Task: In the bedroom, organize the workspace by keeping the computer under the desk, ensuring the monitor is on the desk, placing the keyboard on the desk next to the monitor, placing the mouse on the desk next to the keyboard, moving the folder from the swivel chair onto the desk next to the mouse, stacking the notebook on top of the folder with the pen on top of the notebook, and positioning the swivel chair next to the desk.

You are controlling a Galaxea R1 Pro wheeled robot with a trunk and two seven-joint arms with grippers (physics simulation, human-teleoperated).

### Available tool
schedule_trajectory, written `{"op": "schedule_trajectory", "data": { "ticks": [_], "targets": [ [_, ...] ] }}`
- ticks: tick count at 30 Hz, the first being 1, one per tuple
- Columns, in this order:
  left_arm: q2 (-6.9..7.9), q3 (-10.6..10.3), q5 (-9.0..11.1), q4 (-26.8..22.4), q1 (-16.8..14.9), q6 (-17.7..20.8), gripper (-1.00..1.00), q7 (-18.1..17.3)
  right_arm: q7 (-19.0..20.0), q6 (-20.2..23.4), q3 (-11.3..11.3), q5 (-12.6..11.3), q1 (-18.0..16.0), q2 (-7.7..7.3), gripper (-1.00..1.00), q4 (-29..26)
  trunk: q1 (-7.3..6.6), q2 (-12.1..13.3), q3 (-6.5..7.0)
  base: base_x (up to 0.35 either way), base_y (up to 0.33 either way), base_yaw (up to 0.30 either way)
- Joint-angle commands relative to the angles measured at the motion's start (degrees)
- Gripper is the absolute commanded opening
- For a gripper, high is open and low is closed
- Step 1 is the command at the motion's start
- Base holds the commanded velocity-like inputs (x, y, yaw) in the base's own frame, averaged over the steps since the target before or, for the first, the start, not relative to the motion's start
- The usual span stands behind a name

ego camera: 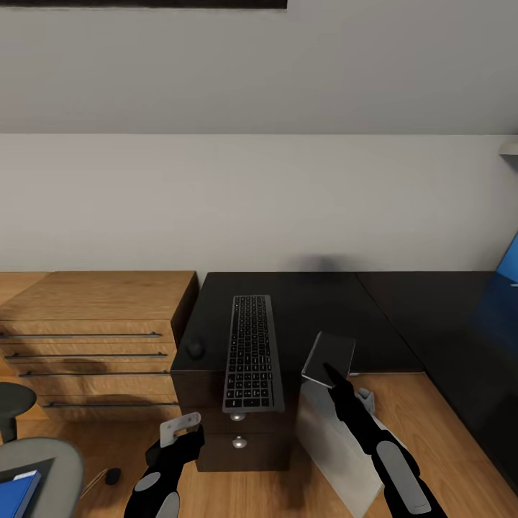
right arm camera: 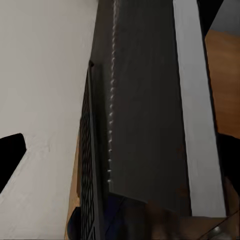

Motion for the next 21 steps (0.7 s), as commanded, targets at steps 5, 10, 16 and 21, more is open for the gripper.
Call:
{"op": "schedule_trajectory", "data": {
  "ticks": [5,10,16,21],
  "targets": [
    [0.02,-0.1,0.4,-0.1,0.0,0.2,1.00,0.4,0.1,0.6,-0.2,-0.5,0.0,0.05,1.00,0.0,0.00,0.0,-0.06,0.000,0.000,0.000],
    [0.02,-0.1,0.5,-0.1,0.0,0.2,1.00,0.4,0.1,0.5,-0.2,-0.5,0.0,0.05,1.00,0.0,0.00,0.0,-0.06,0.000,0.000,0.000],
    [0.02,-0.1,0.5,0.0,0.0,0.2,1.00,0.4,0.1,0.5,-0.2,-0.5,0.0,0.05,1.00,0.0,0.00,0.0,-0.06,0.000,0.000,0.000],
    [0.02,-0.1,0.5,0.0,0.0,0.2,1.00,0.4,0.1,0.5,-0.2,-0.5,0.0,0.05,1.00,0.0,0.00,0.0,-0.06,-0.083,0.000,0.000]
  ]
}}
